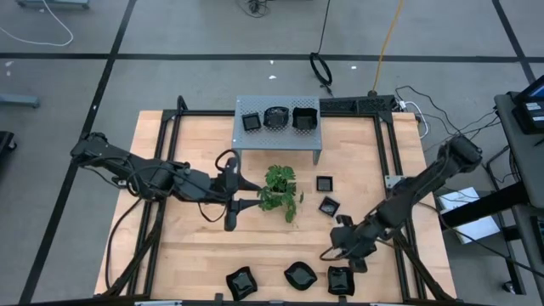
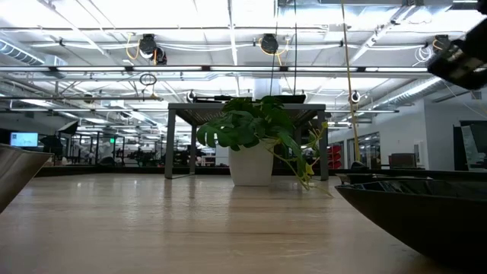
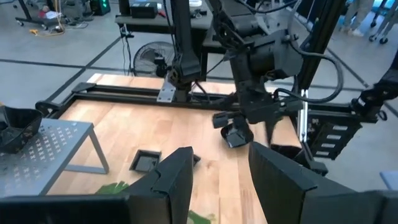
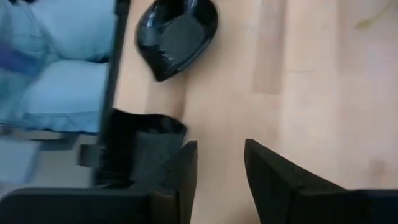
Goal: Pick & Place Mini shaped plates
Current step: Stack the black distorted square shaped plate on top of the other black distorted square shaped plate on the shelf
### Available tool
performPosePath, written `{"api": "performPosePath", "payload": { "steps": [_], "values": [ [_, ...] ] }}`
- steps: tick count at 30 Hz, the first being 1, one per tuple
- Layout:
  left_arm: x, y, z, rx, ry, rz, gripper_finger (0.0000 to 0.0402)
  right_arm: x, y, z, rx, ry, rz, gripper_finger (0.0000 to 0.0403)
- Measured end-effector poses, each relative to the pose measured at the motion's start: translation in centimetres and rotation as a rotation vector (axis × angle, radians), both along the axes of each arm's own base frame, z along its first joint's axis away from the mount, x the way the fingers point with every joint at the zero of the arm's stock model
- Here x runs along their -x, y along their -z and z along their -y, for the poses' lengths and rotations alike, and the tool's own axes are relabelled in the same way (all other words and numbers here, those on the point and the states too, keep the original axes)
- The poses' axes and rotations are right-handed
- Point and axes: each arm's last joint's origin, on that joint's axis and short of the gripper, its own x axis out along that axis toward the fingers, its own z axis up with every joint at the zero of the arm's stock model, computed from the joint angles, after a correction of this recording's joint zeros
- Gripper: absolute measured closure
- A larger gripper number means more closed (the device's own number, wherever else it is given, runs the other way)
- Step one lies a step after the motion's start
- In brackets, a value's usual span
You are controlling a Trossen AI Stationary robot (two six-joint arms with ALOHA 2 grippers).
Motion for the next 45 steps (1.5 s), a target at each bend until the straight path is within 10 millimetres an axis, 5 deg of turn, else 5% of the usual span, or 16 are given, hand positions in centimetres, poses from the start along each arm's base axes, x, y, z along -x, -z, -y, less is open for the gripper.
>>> {"api": "performPosePath", "payload": {
  "steps": [10,23,31,39,45],
  "values": [
    [0.3,0.8,-0.1,0.044,-0.023,-0.079,0.0243,-1.1,2.8,-2.5,-0.091,-0.119,-0.070,0.0222],
    [0.3,0.9,-0.1,0.052,-0.030,-0.096,0.0243,-1.6,6.8,-3.4,-0.028,-0.200,-0.181,0.0241],
    [0.3,1.0,0.0,0.060,-0.012,-0.105,0.0243,-1.6,7.2,-3.4,0.043,-0.332,-0.123,0.0285],
    [0.4,1.0,0.0,0.063,0.000,-0.107,0.0243,-1.3,6.2,-3.3,0.052,-0.413,-0.055,0.0393],
    [0.3,1.0,0.0,0.060,0.001,-0.107,0.0243,-1.6,4.8,-2.7,0.036,-0.399,-0.001,0.0399]
  ]
}}
